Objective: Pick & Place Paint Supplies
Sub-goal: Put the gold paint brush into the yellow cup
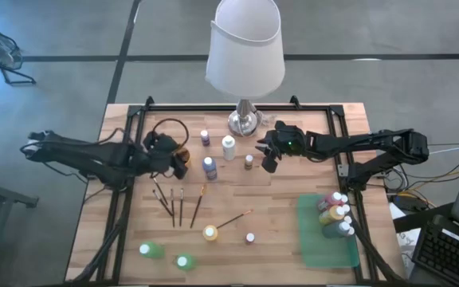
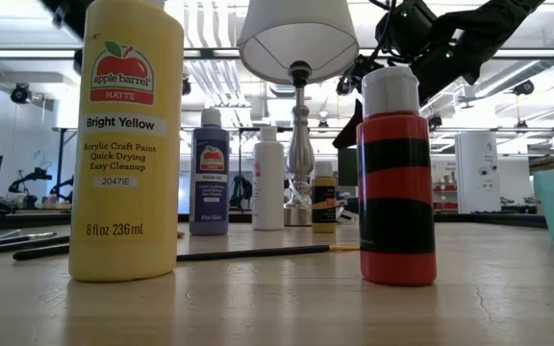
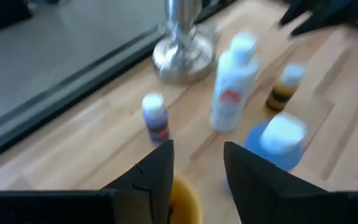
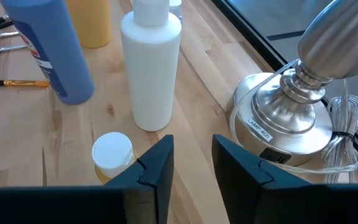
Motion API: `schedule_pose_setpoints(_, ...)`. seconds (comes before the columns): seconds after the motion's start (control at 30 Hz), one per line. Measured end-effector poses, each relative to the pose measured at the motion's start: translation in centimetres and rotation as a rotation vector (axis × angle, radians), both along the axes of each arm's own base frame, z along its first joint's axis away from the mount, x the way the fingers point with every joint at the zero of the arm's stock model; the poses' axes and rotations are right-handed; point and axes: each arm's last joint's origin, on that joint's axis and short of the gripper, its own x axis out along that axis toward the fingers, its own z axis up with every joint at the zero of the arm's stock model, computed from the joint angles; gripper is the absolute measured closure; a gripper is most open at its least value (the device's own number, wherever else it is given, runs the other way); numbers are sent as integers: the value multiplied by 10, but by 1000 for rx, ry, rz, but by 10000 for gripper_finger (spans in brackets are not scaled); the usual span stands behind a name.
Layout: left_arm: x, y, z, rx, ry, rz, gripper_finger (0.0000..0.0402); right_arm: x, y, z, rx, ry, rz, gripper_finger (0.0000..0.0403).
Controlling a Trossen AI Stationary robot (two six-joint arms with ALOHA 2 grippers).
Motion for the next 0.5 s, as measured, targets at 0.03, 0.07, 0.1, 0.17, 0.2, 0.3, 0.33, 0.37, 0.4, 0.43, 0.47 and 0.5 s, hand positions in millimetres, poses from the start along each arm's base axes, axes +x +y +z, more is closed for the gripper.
schedule_pose_setpoints(0.03,0,0,6,8,-11,-9,255,0,0,0,0,0,0,289)
schedule_pose_setpoints(0.07,0,0,13,13,-26,-15,255,0,0,0,0,0,0,286)
schedule_pose_setpoints(0.1,1,0,20,17,-41,-20,255,0,0,0,0,0,0,284)
schedule_pose_setpoints(0.17,1,0,33,17,-77,-24,255,0,0,0,0,0,0,278)
schedule_pose_setpoints(0.2,0,0,39,15,-95,-24,255,0,0,0,0,0,0,275)
schedule_pose_setpoints(0.3,0,0,53,9,-140,-24,255,0,0,0,0,0,0,266)
schedule_pose_setpoints(0.33,-1,0,57,8,-152,-24,255,0,0,0,0,0,0,263)
schedule_pose_setpoints(0.37,-1,0,60,7,-162,-24,255,0,0,0,0,0,0,261)
schedule_pose_setpoints(0.4,-1,0,62,6,-170,-24,255,0,0,0,0,0,0,258)
schedule_pose_setpoints(0.43,-1,0,65,6,-176,-26,255,0,0,0,2,-1,-1,255)
schedule_pose_setpoints(0.47,-1,0,66,7,-181,-26,255,0,0,0,5,-3,-3,253)
schedule_pose_setpoints(0.5,-1,0,68,5,-186,-28,255,0,0,0,9,-5,-7,251)
